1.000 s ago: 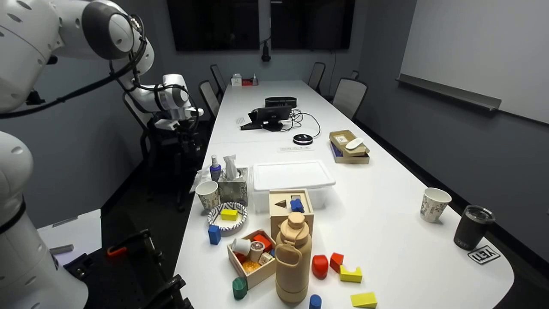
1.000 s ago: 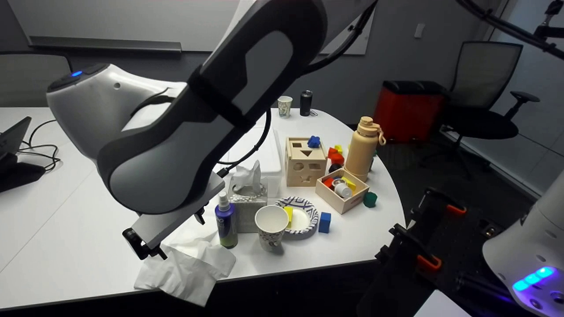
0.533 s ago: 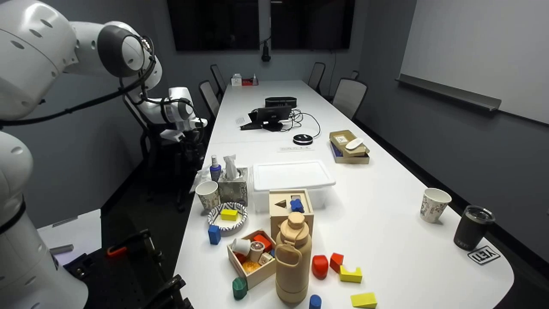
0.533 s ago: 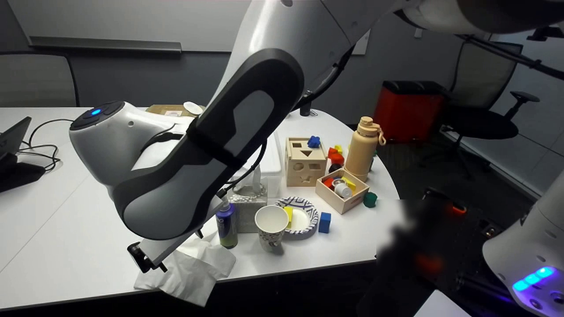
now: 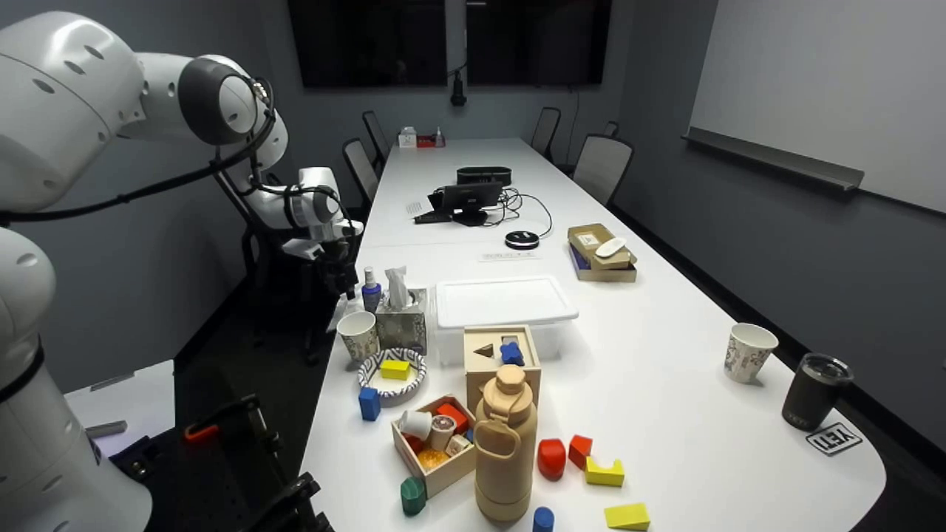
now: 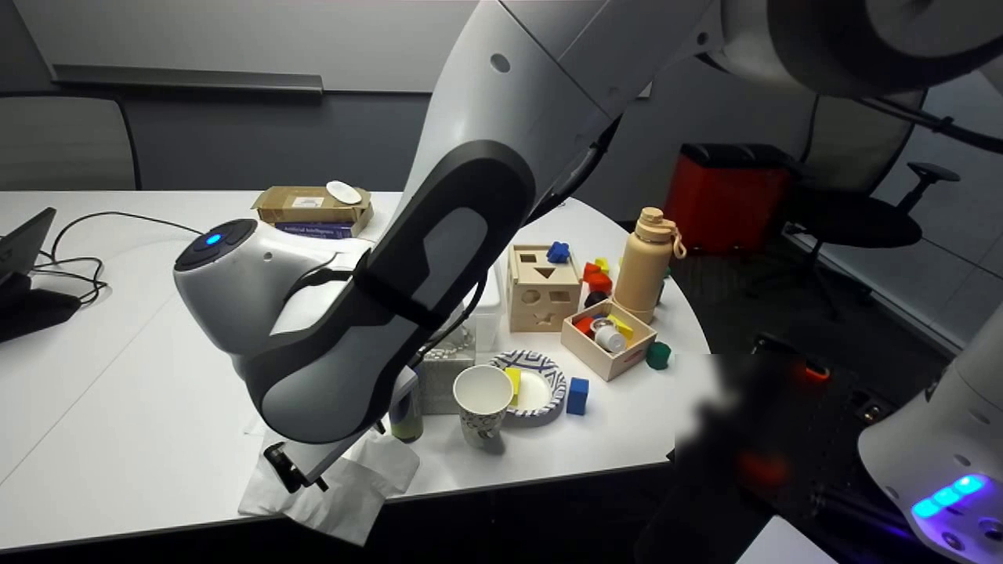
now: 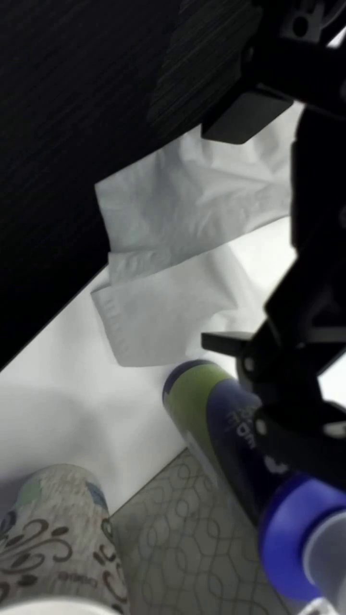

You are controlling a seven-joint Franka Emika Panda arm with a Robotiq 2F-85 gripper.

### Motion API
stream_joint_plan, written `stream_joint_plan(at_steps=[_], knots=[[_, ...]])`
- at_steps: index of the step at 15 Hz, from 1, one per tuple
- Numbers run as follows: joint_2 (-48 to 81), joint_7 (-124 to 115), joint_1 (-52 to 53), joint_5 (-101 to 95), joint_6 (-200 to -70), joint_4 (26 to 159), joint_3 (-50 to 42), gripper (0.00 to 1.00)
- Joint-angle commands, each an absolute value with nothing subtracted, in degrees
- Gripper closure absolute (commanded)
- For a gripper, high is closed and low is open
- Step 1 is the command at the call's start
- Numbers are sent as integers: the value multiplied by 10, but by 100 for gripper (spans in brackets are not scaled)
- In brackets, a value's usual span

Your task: Use the tissue to wipe the bowl

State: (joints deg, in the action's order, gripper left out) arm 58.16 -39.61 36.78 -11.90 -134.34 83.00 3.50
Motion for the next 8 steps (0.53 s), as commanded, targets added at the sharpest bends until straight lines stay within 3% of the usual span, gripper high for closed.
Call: stream_joint_plan(at_steps=[1,8], knots=[[603,-381,362,-106,-1357,836,24,0],[636,-386,359,-108,-1358,817,9,0]])
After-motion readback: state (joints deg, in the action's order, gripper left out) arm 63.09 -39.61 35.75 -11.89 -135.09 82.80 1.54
